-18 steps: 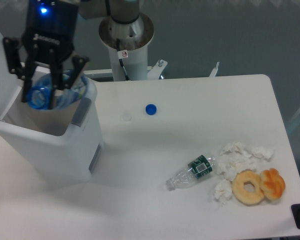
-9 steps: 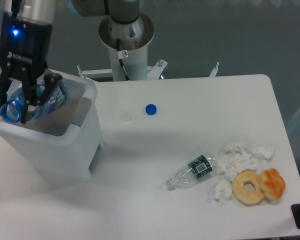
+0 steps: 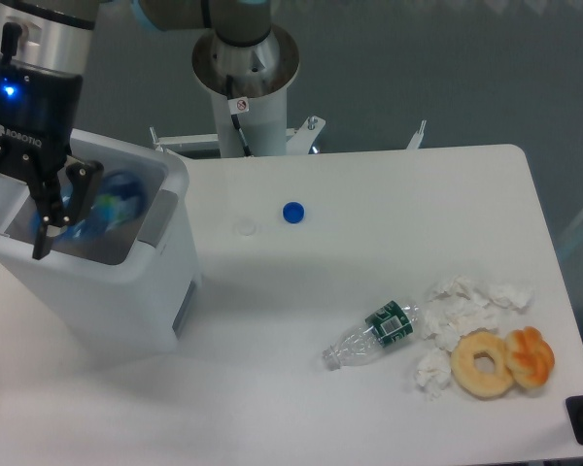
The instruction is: Place the plastic bottle in the trash can
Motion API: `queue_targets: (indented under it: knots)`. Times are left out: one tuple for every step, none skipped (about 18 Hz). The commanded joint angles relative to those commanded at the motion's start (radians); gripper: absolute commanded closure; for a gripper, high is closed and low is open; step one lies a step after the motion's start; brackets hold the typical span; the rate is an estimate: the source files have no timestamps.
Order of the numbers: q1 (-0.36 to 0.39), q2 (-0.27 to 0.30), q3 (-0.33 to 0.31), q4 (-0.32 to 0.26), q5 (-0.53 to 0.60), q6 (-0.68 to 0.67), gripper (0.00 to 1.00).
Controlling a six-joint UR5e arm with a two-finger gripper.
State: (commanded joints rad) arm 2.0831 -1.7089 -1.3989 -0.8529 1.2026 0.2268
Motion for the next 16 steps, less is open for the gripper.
queue_targets:
  knots:
    - [0.009, 0.0, 0.0, -0.002, 0.0, 0.015, 0.0]
    - [0.029, -0.003, -0.002, -0.002, 0.002, 0.031, 0.0]
    - [0.069, -0.003, -0.003, -0.002, 0.002, 0.058, 0.0]
    - [0.11, -0.003, -0.005, -0.005, 0.002, 0.087, 0.0]
    - [0.147, -0.005, -0.008, -0.006, 0.002, 0.117, 0.0]
    - [0.184, -0.008, -0.017, -0.008, 0.002, 0.146, 0.0]
    - [0.221, -0.012, -0.025, -0.008, 0.005, 0.182, 0.0]
    - [0.256, -0.024, -0.037, -0.011, 0.005, 0.224, 0.0]
    - [0.294, -0.029, -0.061, -0.011, 0.003, 0.276, 0.0]
    - [0.323, -0.029, -0.08, -0.012, 0.002, 0.337, 0.0]
    - [0.356, -0.031, -0.098, -0.014, 0.003, 0.403, 0.0]
    - [0.395, -0.031, -0.116, -0.015, 0.002, 0.464, 0.0]
    - [0.431, -0.031, -0.138, -0.015, 0.0, 0.521, 0.0]
    - [0.455, -0.031, -0.155, -0.017, 0.0, 0.573, 0.0]
    - [0.48, -0.031, -0.175, -0.015, 0.002, 0.623, 0.0]
    - [0.504, -0.032, -0.193, -0.018, 0.002, 0.675, 0.0]
